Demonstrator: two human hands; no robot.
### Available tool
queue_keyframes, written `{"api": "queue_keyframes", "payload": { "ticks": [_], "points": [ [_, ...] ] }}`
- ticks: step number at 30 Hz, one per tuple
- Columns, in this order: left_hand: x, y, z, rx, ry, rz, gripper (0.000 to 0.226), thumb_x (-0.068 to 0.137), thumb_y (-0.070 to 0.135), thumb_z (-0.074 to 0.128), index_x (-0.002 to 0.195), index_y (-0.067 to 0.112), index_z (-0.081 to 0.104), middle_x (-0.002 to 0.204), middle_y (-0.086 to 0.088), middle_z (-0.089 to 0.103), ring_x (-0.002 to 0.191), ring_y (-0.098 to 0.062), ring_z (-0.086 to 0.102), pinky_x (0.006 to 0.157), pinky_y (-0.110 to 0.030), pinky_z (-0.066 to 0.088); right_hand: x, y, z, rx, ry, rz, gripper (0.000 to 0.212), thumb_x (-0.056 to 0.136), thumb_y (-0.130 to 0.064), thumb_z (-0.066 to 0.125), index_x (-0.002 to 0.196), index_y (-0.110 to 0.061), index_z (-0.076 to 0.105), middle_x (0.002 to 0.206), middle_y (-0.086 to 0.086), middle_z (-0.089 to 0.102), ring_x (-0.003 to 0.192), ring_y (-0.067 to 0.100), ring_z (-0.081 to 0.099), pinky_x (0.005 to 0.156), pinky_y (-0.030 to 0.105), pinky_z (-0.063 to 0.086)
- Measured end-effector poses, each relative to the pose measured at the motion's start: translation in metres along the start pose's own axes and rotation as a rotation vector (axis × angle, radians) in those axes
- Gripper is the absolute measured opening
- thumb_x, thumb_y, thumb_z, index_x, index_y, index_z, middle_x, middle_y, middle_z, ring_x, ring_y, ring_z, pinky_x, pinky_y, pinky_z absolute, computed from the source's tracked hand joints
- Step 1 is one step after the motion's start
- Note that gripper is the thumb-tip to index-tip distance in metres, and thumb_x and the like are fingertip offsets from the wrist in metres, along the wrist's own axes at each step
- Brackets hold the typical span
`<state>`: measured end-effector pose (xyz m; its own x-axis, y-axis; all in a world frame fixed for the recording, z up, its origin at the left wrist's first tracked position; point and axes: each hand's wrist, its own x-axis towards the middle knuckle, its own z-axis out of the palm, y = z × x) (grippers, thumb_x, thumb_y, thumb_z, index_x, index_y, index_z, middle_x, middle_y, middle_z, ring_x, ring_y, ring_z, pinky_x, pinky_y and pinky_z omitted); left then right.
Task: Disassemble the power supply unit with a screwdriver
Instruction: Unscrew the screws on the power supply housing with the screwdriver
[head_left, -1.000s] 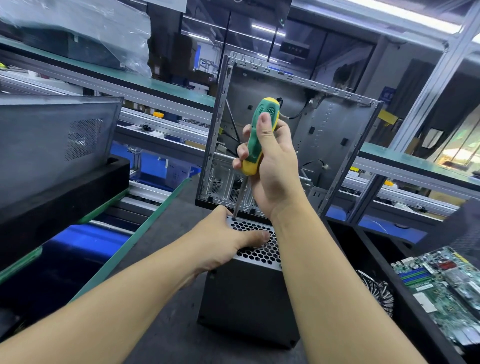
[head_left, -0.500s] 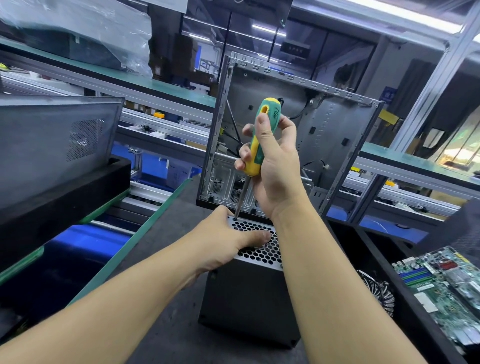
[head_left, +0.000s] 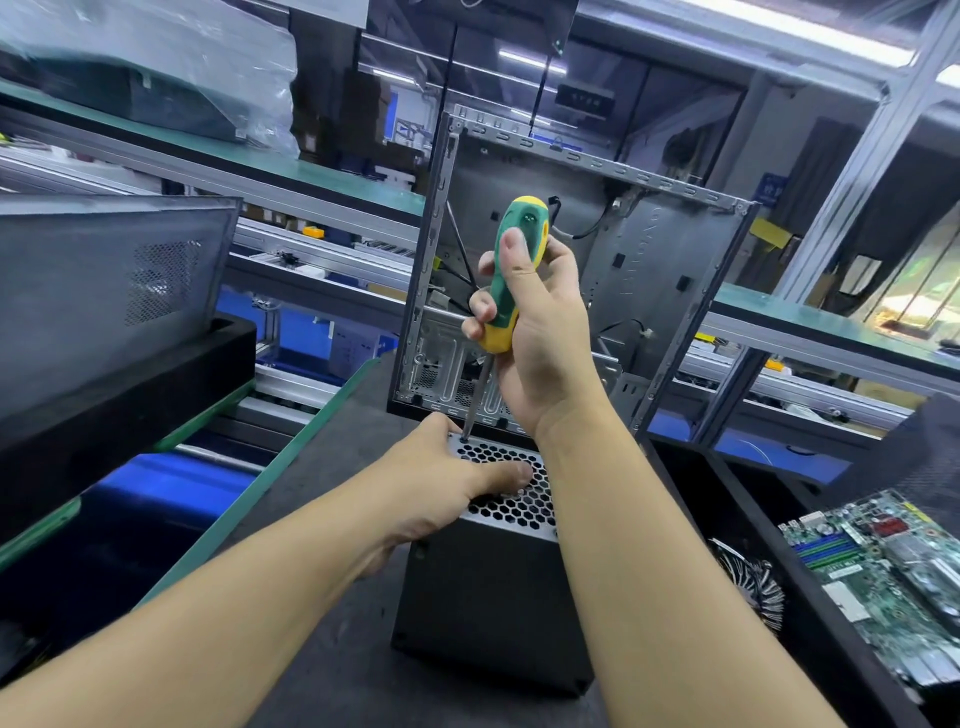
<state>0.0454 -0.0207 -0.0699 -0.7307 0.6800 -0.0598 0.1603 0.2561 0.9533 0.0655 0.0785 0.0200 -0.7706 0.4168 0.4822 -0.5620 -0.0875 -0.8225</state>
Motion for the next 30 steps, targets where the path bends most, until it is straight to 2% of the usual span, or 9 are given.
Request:
{"api": "queue_keyframes", "payload": {
  "ticks": [4, 7, 13, 16, 18, 22, 24, 27, 30],
  "points": [
    [-0.0010, 0.0000, -0.0002, -0.019, -0.003, 0.004, 0.099, 0.054, 0.072, 0.078, 0.133, 0.027, 0.039, 0.121, 0.001, 0.067, 0.110, -0.015, 0.059, 0.079, -0.029, 0.041, -0.0015, -0.0006, -0.0016, -0.042, -0.051, -0.021, 0.021, 0.099, -0.028, 0.054, 0.113, -0.012, 0.054, 0.088, 0.003, 0.061, 0.064, 0.015, 0.056, 0.060, 0.031, 0.048],
    [-0.0010, -0.0005, 0.0000, -0.030, 0.001, 0.000, 0.091, 0.064, 0.068, 0.081, 0.133, 0.025, 0.039, 0.121, 0.001, 0.066, 0.111, -0.015, 0.058, 0.075, -0.026, 0.039, -0.0020, 0.0002, -0.0032, -0.118, -0.074, -0.011, 0.032, 0.103, -0.033, 0.045, 0.110, -0.008, 0.063, 0.079, -0.001, 0.066, 0.068, 0.015, 0.060, 0.072, 0.035, 0.048],
    [-0.0010, -0.0006, -0.0003, -0.034, -0.003, 0.001, 0.087, 0.065, 0.066, 0.081, 0.130, 0.027, 0.039, 0.122, 0.000, 0.066, 0.112, -0.016, 0.059, 0.077, -0.028, 0.040, -0.0006, 0.0005, -0.0006, 0.036, -0.026, 0.025, 0.036, 0.106, -0.037, 0.033, 0.119, -0.008, 0.050, 0.087, 0.007, 0.057, 0.058, 0.015, 0.047, 0.062, 0.033, 0.040],
    [-0.0018, 0.0007, -0.0005, -0.017, 0.002, -0.004, 0.098, 0.062, 0.070, 0.080, 0.138, 0.028, 0.036, 0.124, 0.001, 0.066, 0.112, -0.016, 0.058, 0.074, -0.026, 0.039, 0.0003, 0.0002, -0.0001, 0.018, -0.027, 0.013, 0.042, 0.100, -0.048, 0.046, 0.122, -0.013, 0.042, 0.084, 0.002, 0.055, 0.054, 0.012, 0.043, 0.059, 0.030, 0.040],
    [-0.0019, 0.0008, -0.0009, -0.010, -0.001, -0.007, 0.099, 0.064, 0.070, 0.080, 0.140, 0.028, 0.034, 0.126, 0.000, 0.065, 0.114, -0.017, 0.058, 0.081, -0.030, 0.039, 0.0002, 0.0000, -0.0005, -0.013, -0.018, -0.013, 0.037, 0.098, -0.036, 0.057, 0.121, -0.014, 0.040, 0.084, 0.001, 0.056, 0.054, 0.010, 0.045, 0.058, 0.029, 0.042],
    [-0.0038, 0.0019, -0.0015, 0.016, 0.001, -0.012, 0.094, 0.060, 0.073, 0.079, 0.131, 0.029, 0.038, 0.122, 0.002, 0.067, 0.111, -0.015, 0.058, 0.080, -0.030, 0.041, -0.0015, 0.0001, -0.0010, -0.029, -0.041, -0.024, 0.023, 0.102, -0.026, 0.051, 0.119, -0.011, 0.047, 0.085, 0.002, 0.060, 0.059, 0.015, 0.052, 0.061, 0.033, 0.045],
    [-0.0064, 0.0028, -0.0019, 0.023, 0.009, -0.008, 0.090, 0.059, 0.074, 0.079, 0.126, 0.029, 0.040, 0.117, 0.004, 0.068, 0.107, -0.012, 0.059, 0.075, -0.026, 0.040, -0.0024, -0.0010, -0.0002, -0.054, -0.038, -0.010, 0.032, 0.105, -0.030, 0.043, 0.120, -0.005, 0.055, 0.087, 0.002, 0.063, 0.064, 0.017, 0.055, 0.063, 0.033, 0.047],
    [-0.0087, 0.0027, -0.0013, -0.019, 0.043, 0.032, 0.070, 0.067, 0.062, 0.082, 0.118, 0.029, 0.048, 0.101, 0.006, 0.075, 0.097, -0.011, 0.067, 0.080, -0.028, 0.046, -0.0026, -0.0015, 0.0001, -0.038, -0.013, 0.009, 0.043, 0.107, -0.032, 0.036, 0.123, 0.002, 0.057, 0.085, 0.002, 0.062, 0.063, 0.017, 0.054, 0.061, 0.032, 0.047],
    [-0.0096, 0.0039, -0.0025, -0.064, 0.125, 0.128, 0.033, 0.079, 0.038, 0.081, 0.102, 0.027, 0.061, 0.095, 0.006, 0.074, 0.084, -0.009, 0.070, 0.077, -0.030, 0.053, -0.0046, -0.0023, -0.0002, 0.017, -0.008, 0.003, 0.035, 0.108, -0.029, 0.035, 0.114, -0.005, 0.058, 0.083, 0.003, 0.061, 0.060, 0.015, 0.051, 0.057, 0.030, 0.045]
  ]
}}
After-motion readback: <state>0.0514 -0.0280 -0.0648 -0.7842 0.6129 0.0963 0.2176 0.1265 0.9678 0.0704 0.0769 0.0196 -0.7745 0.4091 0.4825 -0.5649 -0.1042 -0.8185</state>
